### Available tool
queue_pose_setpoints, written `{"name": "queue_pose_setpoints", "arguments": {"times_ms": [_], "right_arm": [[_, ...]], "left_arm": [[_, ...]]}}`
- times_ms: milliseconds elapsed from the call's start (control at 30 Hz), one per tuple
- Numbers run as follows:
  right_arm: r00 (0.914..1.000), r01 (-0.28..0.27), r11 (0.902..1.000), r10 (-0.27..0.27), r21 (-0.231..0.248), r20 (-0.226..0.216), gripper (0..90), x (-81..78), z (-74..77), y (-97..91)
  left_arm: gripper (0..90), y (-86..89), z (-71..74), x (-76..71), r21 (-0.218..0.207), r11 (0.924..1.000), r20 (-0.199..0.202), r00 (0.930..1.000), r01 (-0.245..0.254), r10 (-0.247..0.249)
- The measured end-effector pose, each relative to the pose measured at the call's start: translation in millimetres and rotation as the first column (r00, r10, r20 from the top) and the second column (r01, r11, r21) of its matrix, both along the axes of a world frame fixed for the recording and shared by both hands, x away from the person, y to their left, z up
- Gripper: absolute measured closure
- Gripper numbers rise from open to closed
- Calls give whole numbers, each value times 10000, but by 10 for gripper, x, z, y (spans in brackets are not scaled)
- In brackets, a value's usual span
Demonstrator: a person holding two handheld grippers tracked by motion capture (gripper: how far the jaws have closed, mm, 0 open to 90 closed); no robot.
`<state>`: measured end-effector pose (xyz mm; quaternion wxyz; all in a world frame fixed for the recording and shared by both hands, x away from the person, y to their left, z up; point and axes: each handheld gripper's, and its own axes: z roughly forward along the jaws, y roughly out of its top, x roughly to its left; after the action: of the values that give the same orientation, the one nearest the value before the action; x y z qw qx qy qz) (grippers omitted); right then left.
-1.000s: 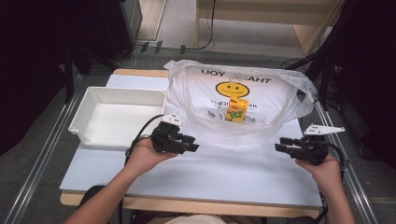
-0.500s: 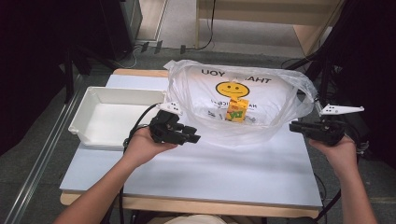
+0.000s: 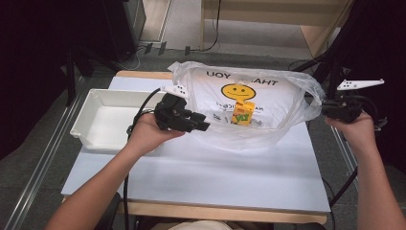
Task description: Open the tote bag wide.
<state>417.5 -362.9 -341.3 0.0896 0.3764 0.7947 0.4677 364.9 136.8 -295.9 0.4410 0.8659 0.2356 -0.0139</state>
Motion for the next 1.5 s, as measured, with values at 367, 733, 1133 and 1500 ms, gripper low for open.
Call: {"name": "queue_pose_setpoints", "arguments": {"times_ms": [367,733,1133,1500], "right_arm": [[9986,443,9990,-444,60,288,896,221,388,35],[9957,627,9980,-633,100,671,896,283,830,92],[9924,-13,9999,25,-100,1226,896,203,1353,457],[9884,-639,9971,691,-424,1354,900,31,1521,905]], "left_arm": [[650,-71,230,184,159,9999,279,9996,-20,15],[701,-143,388,377,303,9995,347,9994,-96,85],[774,-263,578,572,394,9986,588,9977,-361,337],[784,-375,666,650,511,9975,733,9963,-480,441]]}}
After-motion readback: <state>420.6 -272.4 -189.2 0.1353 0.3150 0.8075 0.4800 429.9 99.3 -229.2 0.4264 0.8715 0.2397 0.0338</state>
